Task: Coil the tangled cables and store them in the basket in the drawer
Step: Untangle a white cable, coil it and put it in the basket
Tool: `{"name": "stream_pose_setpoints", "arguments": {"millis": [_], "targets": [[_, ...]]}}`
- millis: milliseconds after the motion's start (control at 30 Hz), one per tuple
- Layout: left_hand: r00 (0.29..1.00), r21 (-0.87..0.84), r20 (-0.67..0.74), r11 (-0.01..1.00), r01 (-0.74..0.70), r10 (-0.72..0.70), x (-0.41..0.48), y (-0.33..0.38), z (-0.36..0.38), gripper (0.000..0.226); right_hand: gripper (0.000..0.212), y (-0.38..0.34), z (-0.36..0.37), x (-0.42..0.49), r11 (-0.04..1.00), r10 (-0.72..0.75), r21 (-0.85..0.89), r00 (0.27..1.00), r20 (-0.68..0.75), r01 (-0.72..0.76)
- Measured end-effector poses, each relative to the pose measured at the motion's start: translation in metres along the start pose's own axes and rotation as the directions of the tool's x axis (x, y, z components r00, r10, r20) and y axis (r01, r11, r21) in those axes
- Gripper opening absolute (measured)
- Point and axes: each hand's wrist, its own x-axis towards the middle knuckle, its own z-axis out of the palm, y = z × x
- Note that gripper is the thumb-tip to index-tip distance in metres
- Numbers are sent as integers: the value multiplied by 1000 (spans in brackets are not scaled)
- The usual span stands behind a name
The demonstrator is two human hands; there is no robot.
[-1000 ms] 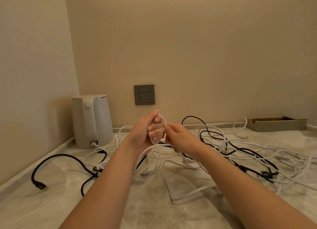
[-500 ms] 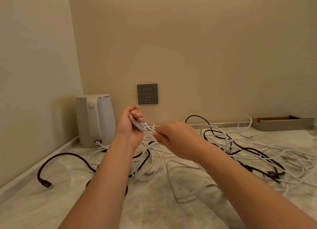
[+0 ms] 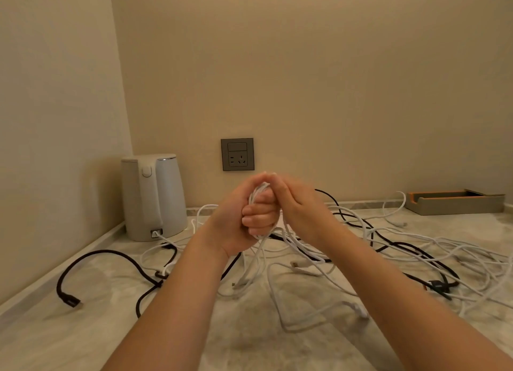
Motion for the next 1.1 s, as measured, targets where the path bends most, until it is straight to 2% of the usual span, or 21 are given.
{"name": "stream_pose_setpoints", "arguments": {"millis": [100, 167, 333, 400, 500, 600, 733, 800, 867, 967, 1033, 1100], "targets": [[960, -179, 260, 971, 156, -106, 4, -3, -8, 66, 38, -1, -5, 0, 963, 125, 223, 984, 124, -150], [947, -231, 301, 955, 186, -112, 5, -3, -11, 70, 42, -4, -8, 0, 940, 155, 275, 972, 178, -200], [999, 19, -7, 998, 52, -52, 3, -7, -2, 65, 40, -4, -10, 1, 971, 124, 182, 977, 176, -156], [998, 77, -53, 996, 42, -38, 2, -8, 2, 58, 37, 2, -10, 2, 991, 85, 91, 982, 169, -102], [995, 155, -90, 987, 49, -35, 1, -8, 5, 57, 33, 8, -13, 2, 992, 86, 73, 982, 171, -99], [979, 278, -205, 958, 75, -17, -1, -6, 1, 61, 40, 13, -12, 1, 998, 54, -38, 989, 135, -49], [907, 419, -399, 907, 50, 134, 2, -8, -3, 48, 46, 16, -4, 0, 980, 24, -198, 996, 87, -6], [859, 443, -463, 896, 11, 218, 6, -11, 1, 47, 51, 17, -1, 0, 983, 33, -182, 999, 31, -27], [790, 541, -503, 841, -28, 350, 11, -14, 7, 50, 61, 19, 2, 0, 996, 50, -74, 998, -23, -52], [697, 696, -457, 710, -106, 552, 18, -20, 12, 51, 56, 17, 1, -1, 990, 103, 106, 991, -88, -94], [642, 799, -364, 581, -158, 675, 19, -23, 12, 49, 46, 15, -2, -1, 975, 153, 186, 972, -176, -120], [611, 876, -271, 453, -164, 744, 20, -27, 12, 47, 48, 15, -2, -1, 962, 192, 244, 943, -272, -126]]}}
